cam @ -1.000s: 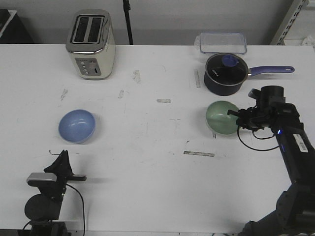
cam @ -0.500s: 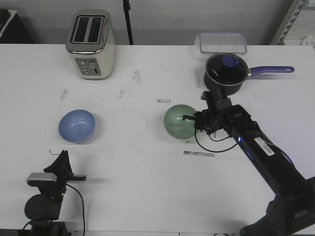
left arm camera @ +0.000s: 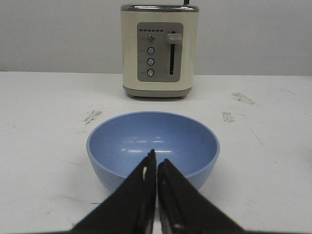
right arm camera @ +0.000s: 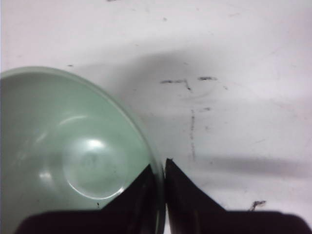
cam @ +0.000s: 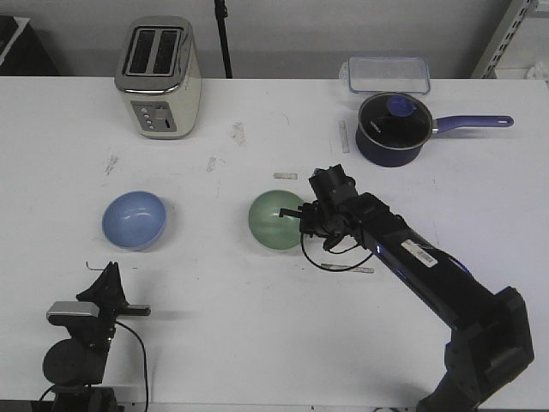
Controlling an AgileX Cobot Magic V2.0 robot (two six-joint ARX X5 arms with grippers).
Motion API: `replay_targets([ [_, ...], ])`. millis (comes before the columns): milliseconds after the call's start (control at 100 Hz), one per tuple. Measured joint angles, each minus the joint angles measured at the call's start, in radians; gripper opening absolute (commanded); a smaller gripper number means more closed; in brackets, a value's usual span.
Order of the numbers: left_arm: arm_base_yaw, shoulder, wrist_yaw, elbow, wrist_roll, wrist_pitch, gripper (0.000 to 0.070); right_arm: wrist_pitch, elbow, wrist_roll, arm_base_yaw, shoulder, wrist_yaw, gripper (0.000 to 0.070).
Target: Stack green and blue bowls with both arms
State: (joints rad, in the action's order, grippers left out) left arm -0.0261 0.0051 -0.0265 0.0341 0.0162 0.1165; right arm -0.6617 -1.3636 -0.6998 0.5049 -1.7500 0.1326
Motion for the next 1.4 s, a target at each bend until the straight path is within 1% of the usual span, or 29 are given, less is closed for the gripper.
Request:
replay_targets([
  [260,0.000,0.000,0.000,0.000,0.000,0.000,0.0002,0.006,0.000,-0.009,0.000,-0.037,-0.003,0.0000],
  [340,0.000,0.000,0.000,0.000,0.000,0.000,0.0001,0.008,0.000,-0.009,0.000,-0.037,-0.005,0.0013],
  [400,0.000,0.000,0.000,0.000,0.000,0.000,0.0002,0.008,0.000,-0.009,0.000,-0.037,-0.005,0.0054],
  [510,0.000,0.000,0.000,0.000,0.000,0.000,0.0001,0.011,0.000,-0.010,0.005,-0.037,-0.005,0.0239],
  [560,0.000,0.000,0.000,0.000,0.000,0.000,0.0002,0.016,0.000,-0.011,0.008,-0.037,-0.005,0.0288],
  [830,0.000,0.000,0.000,0.000,0.000,0.000,0.0002,0.043,0.000,0.003,0.011,0.001,-0.006,0.0295],
  [1000,0.000,0.000,0.000,0.000,0.000,0.000,0.0002,0.061,0.001,0.084,0.002,0.092,-0.030,0.0295],
  [1130,0.000,0.000,0.000,0.000,0.000,0.000,0.0002,0.125,0.059,0.186,-0.027,0.169,-0.031,0.0293],
  [1270,0.000,0.000,0.000,0.000,0.000,0.000,0.0002,0.274,0.199,0.335,-0.077,0.281,-0.032,0.0290],
  [1400,0.000,0.000,0.000,0.000,0.000,0.000,0.0002,0.426,0.322,0.468,-0.140,0.402,-0.032,0.0222],
])
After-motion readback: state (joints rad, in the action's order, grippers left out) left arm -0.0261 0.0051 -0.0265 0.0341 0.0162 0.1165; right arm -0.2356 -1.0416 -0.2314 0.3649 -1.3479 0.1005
